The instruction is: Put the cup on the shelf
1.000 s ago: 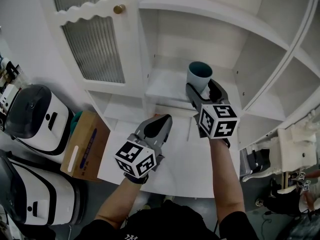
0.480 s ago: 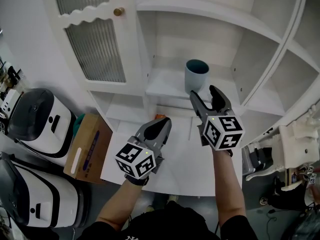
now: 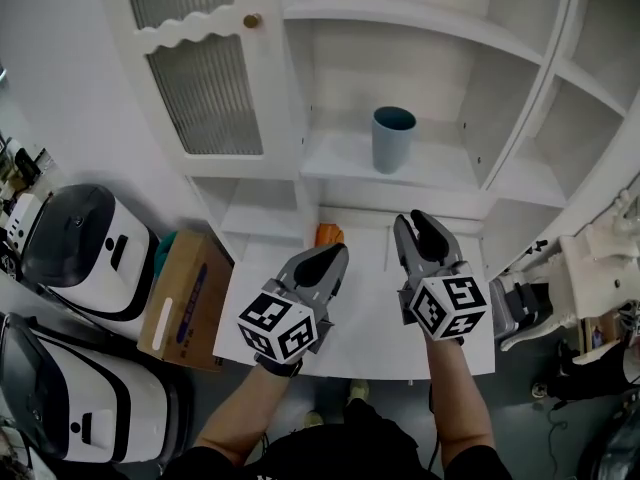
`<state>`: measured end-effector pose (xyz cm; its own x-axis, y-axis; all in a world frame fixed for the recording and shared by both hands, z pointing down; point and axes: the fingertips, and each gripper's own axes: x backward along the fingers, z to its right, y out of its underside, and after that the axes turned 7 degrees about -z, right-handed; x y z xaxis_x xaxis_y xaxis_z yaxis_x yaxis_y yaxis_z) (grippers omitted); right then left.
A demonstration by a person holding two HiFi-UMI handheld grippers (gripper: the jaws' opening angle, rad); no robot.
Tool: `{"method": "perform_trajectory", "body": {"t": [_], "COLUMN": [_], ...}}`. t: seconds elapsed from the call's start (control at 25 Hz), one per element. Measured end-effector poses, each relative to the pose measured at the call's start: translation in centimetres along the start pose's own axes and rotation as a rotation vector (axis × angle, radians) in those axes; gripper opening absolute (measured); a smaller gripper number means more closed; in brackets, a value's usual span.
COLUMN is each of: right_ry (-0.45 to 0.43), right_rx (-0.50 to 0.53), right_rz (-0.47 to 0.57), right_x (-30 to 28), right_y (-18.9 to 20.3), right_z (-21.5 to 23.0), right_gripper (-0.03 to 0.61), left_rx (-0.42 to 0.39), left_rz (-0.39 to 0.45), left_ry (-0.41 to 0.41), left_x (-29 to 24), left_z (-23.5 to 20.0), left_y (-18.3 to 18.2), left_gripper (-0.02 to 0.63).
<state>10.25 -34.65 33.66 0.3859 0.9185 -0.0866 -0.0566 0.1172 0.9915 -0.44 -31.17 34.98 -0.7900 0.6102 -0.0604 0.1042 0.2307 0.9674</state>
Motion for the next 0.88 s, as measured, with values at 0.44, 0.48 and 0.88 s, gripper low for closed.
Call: {"method": "perform_trajectory", "body": {"t": [0.44,0.48,0.88], "right_ry": [0.044,0.045,0.039], "right_rx": [-0.017,-0.016,-0.012], "right_rz": [-0.004,-0.004,0.025], "right_x": [6.9,7.4,12.0], "right_y": [3.6,3.6,4.2], "right_z": [-5.5,-6.1,-11.0], "right_gripper": [0.078,0.078,0.034], "left_rx": [-0.02,-0.02,0.001], "left_rz": [-0.005,-0.006,-0.001], "left_ry": [0.066,0.071,0.116], "left_x": [4.5,4.9,8.9], "left_z": [4.3,4.7,7.7], "left_y": [1.1,1.2,2.7], "left_gripper": [0.001,0.002,0.0]}}
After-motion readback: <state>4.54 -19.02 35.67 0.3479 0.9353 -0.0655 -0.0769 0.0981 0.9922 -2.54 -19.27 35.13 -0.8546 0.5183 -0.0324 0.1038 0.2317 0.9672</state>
